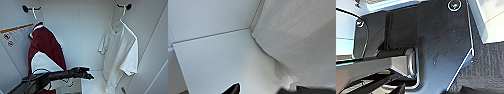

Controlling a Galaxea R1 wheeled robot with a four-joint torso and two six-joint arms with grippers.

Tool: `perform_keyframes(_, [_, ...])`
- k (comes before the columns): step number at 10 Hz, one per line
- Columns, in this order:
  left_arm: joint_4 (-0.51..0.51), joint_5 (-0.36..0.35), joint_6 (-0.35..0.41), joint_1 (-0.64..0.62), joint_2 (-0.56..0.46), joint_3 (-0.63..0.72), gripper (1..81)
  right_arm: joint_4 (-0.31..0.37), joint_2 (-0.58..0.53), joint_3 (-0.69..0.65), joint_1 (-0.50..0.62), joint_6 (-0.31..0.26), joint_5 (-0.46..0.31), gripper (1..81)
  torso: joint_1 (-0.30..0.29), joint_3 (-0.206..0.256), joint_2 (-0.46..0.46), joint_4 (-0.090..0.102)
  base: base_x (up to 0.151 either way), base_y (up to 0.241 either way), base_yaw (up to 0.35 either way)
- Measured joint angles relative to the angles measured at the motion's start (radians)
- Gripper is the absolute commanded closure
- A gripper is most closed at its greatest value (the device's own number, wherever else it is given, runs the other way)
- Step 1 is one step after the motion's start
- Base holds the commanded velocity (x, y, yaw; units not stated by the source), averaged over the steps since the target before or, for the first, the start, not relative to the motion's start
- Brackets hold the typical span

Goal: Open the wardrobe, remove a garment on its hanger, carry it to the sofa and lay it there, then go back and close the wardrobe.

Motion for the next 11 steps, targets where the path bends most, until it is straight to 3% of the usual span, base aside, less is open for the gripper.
perform_keyframes(6, [-0.088,0.017,-0.22,-0.27,0.103,-0.068,1.0,0.001,-0.002,0.0,0.004,0.006,0.01,1.0,0.0,0.0,0.0,0.0,0.0,0.0,0.0])
perform_keyframes(8, [-0.246,-0.115,-0.249,-0.338,0.111,-0.101,1.0,0.001,-0.002,0.0,0.004,0.007,0.011,1.0,0.0,0.0,0.0,0.0,0.0,0.0,0.0])
perform_keyframes(11, [-0.366,-0.203,-0.267,-0.456,0.102,-0.127,1.0,0.001,0.014,-0.001,0.004,0.008,0.013,1.0,0.0,-0.001,0.001,0.0,0.0,0.0,0.0])
